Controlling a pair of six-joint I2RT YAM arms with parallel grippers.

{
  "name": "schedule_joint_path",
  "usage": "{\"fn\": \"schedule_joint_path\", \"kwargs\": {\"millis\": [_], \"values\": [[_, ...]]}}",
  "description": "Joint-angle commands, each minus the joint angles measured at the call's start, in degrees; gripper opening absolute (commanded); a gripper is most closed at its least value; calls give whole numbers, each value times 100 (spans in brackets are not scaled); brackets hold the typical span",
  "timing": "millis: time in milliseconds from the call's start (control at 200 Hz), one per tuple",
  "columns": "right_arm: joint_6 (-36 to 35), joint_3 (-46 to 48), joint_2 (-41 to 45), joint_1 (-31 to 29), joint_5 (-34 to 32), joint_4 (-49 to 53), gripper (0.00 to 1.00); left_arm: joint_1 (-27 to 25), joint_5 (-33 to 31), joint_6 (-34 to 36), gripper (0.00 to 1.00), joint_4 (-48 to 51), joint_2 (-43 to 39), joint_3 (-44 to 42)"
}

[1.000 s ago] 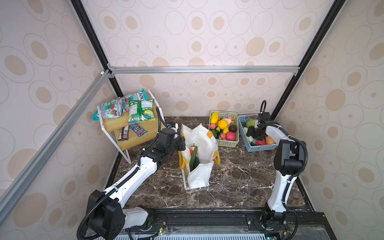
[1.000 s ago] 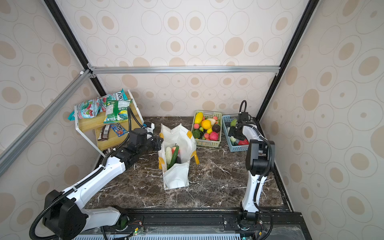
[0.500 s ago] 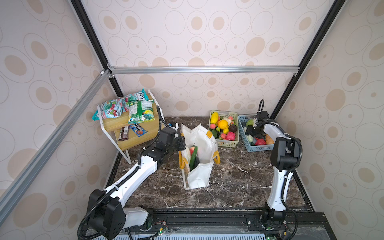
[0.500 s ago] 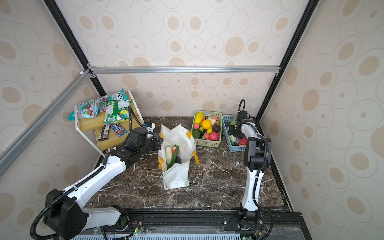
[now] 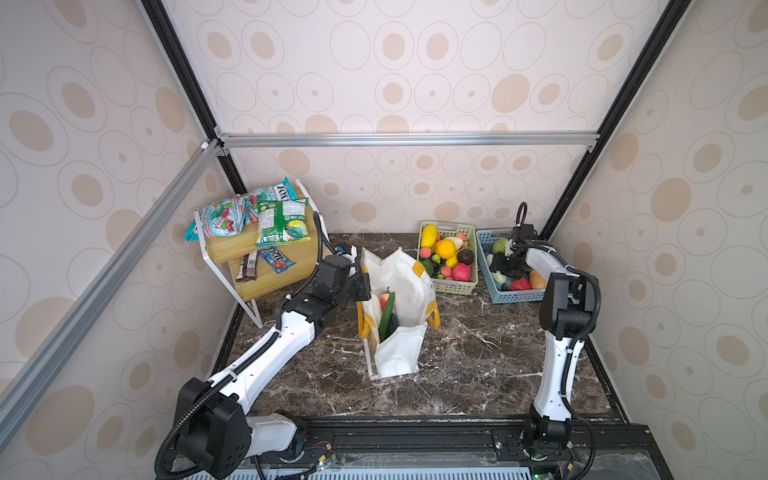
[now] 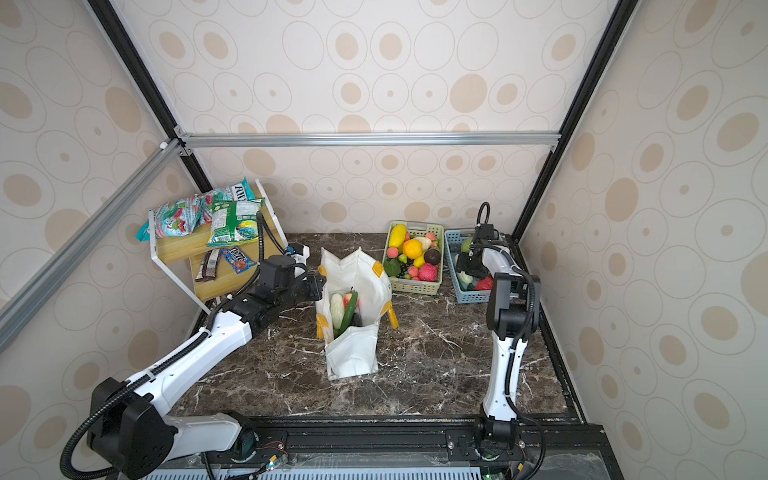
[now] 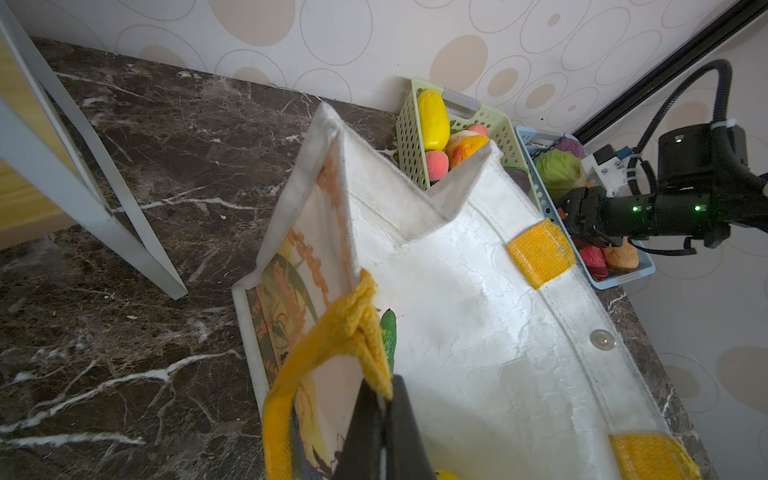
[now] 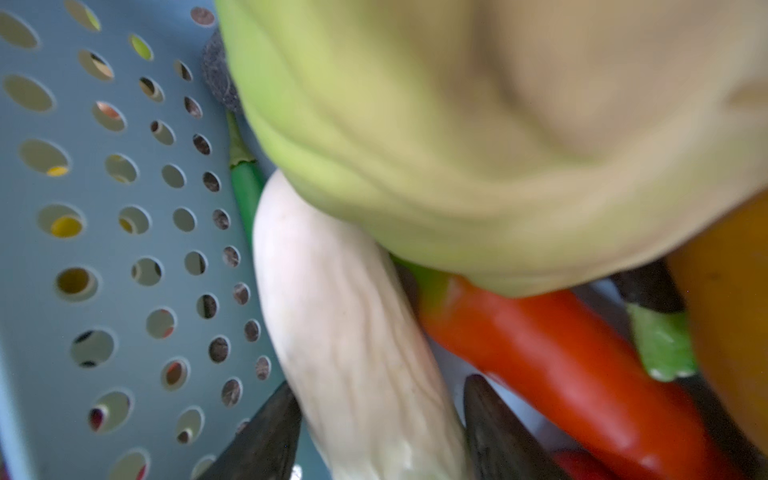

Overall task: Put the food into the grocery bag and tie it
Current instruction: 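Lower the right gripper into the blue basket and grasp the white vegetable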

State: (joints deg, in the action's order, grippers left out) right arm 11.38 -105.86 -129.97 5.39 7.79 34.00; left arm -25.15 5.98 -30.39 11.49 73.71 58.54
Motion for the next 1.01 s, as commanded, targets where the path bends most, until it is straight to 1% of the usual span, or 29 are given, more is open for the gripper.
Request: {"fn": "schedule_joint_path", "kwargs": {"millis": [0, 150, 280, 540, 1000], "values": [[-14, 107, -174, 4, 108, 199, 56, -8, -62, 121, 0, 73, -112, 203], [-80, 214, 3, 6, 137, 152, 48, -3, -62, 104, 0, 69, -162, 176], [-127, 247, 181, 6, 159, 165, 44, -8, -70, 95, 0, 66, -217, 141], [-162, 310, 443, 6, 293, 187, 40, 0, -68, 68, 0, 56, -278, 105], [-259, 488, 814, 6, 232, 240, 38, -7, -55, 68, 0, 29, -316, 59]]}}
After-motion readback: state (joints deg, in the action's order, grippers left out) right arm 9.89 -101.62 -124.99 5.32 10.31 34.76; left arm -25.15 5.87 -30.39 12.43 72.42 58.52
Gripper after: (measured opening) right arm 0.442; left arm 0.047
